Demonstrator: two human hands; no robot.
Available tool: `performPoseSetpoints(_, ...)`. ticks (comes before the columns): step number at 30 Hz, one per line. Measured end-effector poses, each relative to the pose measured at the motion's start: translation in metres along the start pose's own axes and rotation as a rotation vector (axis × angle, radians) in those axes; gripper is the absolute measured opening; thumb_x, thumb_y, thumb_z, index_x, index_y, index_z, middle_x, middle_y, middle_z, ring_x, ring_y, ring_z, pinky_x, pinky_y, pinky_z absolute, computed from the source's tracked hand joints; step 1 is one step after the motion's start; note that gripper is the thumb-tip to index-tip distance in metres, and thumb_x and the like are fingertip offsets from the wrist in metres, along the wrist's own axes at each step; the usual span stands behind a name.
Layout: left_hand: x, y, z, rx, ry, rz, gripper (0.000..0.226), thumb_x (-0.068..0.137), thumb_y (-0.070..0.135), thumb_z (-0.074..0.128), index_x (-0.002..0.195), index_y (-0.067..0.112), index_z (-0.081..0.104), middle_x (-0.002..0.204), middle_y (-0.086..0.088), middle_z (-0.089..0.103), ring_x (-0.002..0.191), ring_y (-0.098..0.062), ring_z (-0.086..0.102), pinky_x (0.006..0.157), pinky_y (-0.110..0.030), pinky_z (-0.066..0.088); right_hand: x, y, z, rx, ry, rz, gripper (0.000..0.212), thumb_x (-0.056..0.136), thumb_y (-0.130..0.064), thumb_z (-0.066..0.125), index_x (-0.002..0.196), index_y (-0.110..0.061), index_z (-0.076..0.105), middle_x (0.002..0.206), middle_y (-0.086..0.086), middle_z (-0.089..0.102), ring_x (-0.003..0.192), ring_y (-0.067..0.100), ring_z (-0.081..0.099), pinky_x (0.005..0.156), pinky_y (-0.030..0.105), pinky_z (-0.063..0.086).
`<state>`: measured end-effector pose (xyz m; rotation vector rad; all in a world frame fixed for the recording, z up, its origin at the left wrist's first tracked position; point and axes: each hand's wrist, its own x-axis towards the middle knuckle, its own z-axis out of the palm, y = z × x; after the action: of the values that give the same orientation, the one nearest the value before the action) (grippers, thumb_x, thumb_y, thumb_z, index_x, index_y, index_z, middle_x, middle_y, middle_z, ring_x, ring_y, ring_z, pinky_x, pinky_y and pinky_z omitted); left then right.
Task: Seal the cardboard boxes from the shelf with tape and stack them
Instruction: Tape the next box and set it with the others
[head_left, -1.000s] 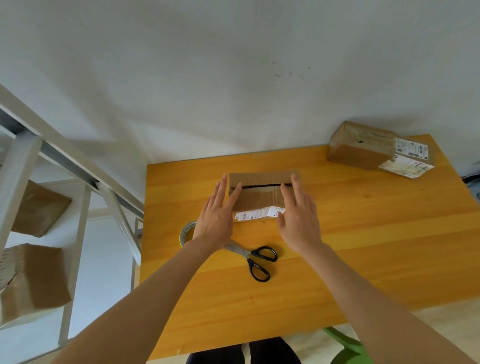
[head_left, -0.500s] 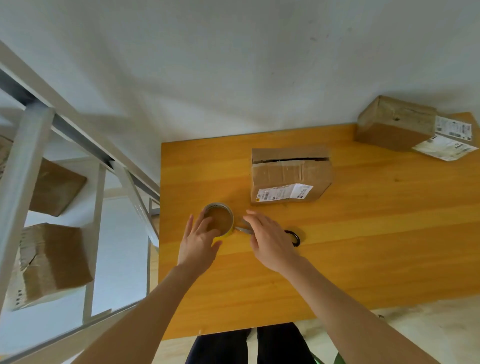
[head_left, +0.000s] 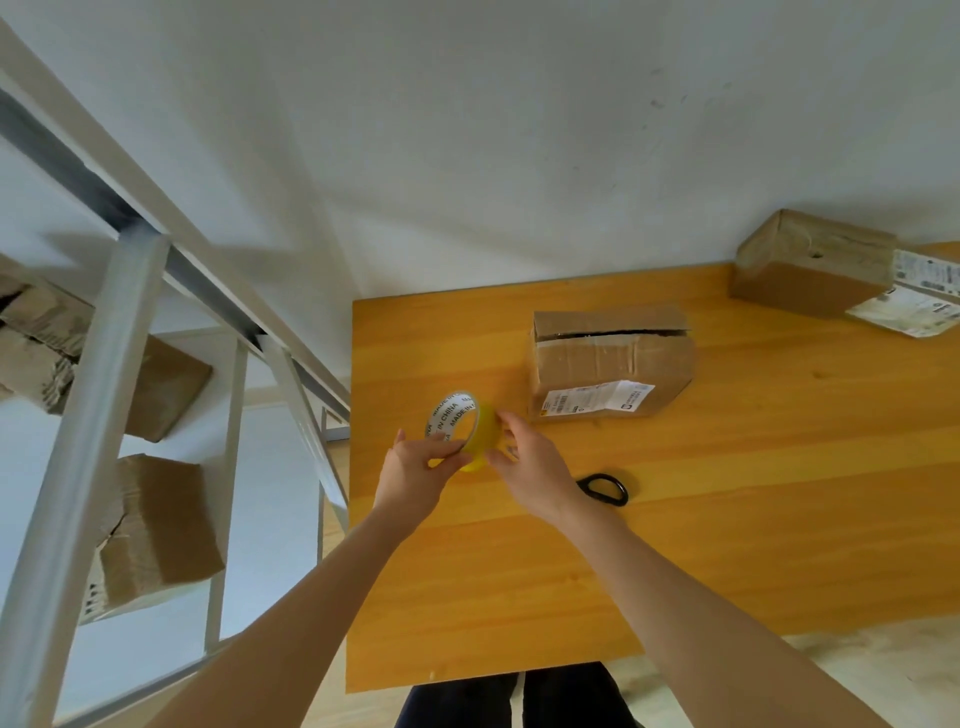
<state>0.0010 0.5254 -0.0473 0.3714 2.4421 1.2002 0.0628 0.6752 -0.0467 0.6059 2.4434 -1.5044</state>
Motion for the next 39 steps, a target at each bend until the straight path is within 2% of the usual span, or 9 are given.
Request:
performPoseSetpoints(3, 0.003, 0.01, -0.005, -0.105, 0.03, -0.052, 0.02, 0.081, 0.018, 0.074, 0.1, 0.012, 0.075, 0.102, -0.001, 0.072, 0.09, -0.001, 0.061, 0.092, 0.004, 0.024, -0.002, -0.011, -0.002, -0.099, 0.128, -0.1, 0.049, 0.101, -0.018, 0.05, 0.148, -0.009, 0.037, 0.152, 0.005, 0.039, 0.141, 0.019, 0.035, 0.114, 0.031, 0.031)
performPoseSetpoints(7, 0.009, 0.021, -0.007, -0.24, 0.058, -0.142, 0.026, 0.079, 0.022, 0.076, 0.103, 0.012, 0.074, 0.087, 0.014, 0.067, 0.077, 0.011, 0.059, 0.066, -0.005, 0.044, -0.009, -0.022, -0.007, -0.181, 0.203, -0.241, 0.043, 0.103, -0.014, 0.045, 0.145, -0.007, 0.043, 0.152, 0.006, 0.039, 0.14, 0.02, 0.037, 0.111, 0.035, 0.037)
performPoseSetpoints(16, 0.011, 0.041, -0.01, -0.405, 0.019, -0.103, 0.016, 0.077, 0.015, 0.078, 0.088, 0.027, 0.076, 0.081, 0.024, 0.067, 0.082, 0.012, 0.061, 0.068, -0.004, 0.046, -0.012, -0.037, -0.022, -0.01, 0.539, -0.228, 0.021, 0.096, -0.013, 0.06, 0.11, 0.0, 0.068, 0.108, 0.012, 0.065, 0.093, 0.023, 0.065, 0.081, 0.021, 0.051)
performPoseSetpoints(20, 0.011, 0.046, -0.011, -0.357, 0.038, -0.006, 0.019, 0.078, 0.013, 0.077, 0.096, 0.018, 0.075, 0.094, 0.013, 0.067, 0.091, 0.008, 0.059, 0.109, -0.033, 0.036, -0.012, -0.044, -0.032, 0.409, 0.509, 0.034, 0.01, 0.094, -0.017, 0.063, 0.093, -0.009, 0.069, 0.086, 0.004, 0.069, 0.085, 0.02, 0.069, 0.084, 0.034, 0.057)
performPoseSetpoints(22, 0.011, 0.05, -0.013, -0.331, 0.034, 0.077, 0.021, 0.078, 0.011, 0.076, 0.091, 0.026, 0.073, 0.099, 0.009, 0.067, 0.099, 0.002, 0.061, 0.116, -0.042, 0.024, -0.013, -0.048, -0.039, 0.577, 0.464, 0.116, 0.006, 0.092, -0.016, 0.066, 0.087, -0.014, 0.067, 0.083, 0.002, 0.069, 0.081, 0.019, 0.07, 0.084, 0.036, 0.058)
performPoseSetpoints(29, 0.013, 0.061, -0.018, -0.261, 0.026, 0.179, 0.018, 0.079, 0.011, 0.075, 0.093, 0.023, 0.073, 0.11, -0.003, 0.07, 0.09, 0.022, 0.051, 0.118, -0.04, 0.015, -0.017, -0.062, -0.059, 0.695, 0.36, 0.198, 0.005, 0.088, -0.01, 0.071, 0.084, -0.012, 0.068, 0.084, 0.005, 0.069, 0.073, 0.012, 0.067, 0.067, 0.018, 0.057)
performPoseSetpoints(34, 0.013, 0.071, -0.02, -0.239, 0.047, 0.165, 0.017, 0.081, 0.015, 0.073, 0.098, 0.018, 0.074, 0.112, -0.002, 0.069, 0.106, 0.004, 0.056, 0.117, -0.034, 0.015, -0.018, -0.067, -0.065, 0.625, 0.424, 0.141, 0.003, 0.086, -0.006, 0.071, 0.087, -0.007, 0.069, 0.084, 0.007, 0.067, 0.075, 0.016, 0.065, 0.066, 0.024, 0.058)
performPoseSetpoints(37, 0.011, 0.079, -0.021, -0.272, 0.018, 0.163, 0.014, 0.084, 0.015, 0.071, 0.097, 0.013, 0.075, 0.096, 0.009, 0.072, 0.09, 0.006, 0.062, 0.111, -0.031, 0.029, -0.017, -0.07, -0.063, 0.554, 0.497, 0.055, 0.001, 0.088, -0.008, 0.07, 0.088, -0.007, 0.07, 0.082, 0.005, 0.067, 0.073, 0.015, 0.063, 0.065, 0.022, 0.055)
performPoseSetpoints(39, 0.01, 0.085, -0.023, -0.344, -0.015, 0.118, 0.009, 0.084, 0.012, 0.071, 0.092, 0.014, 0.075, 0.082, 0.015, 0.072, 0.077, 0.002, 0.066, 0.088, -0.02, 0.049, -0.016, -0.072, -0.064, 0.514, 0.518, -0.02, 0.001, 0.089, -0.009, 0.069, 0.087, -0.009, 0.07, 0.08, 0.001, 0.067, 0.073, 0.011, 0.061, 0.068, 0.018, 0.051)
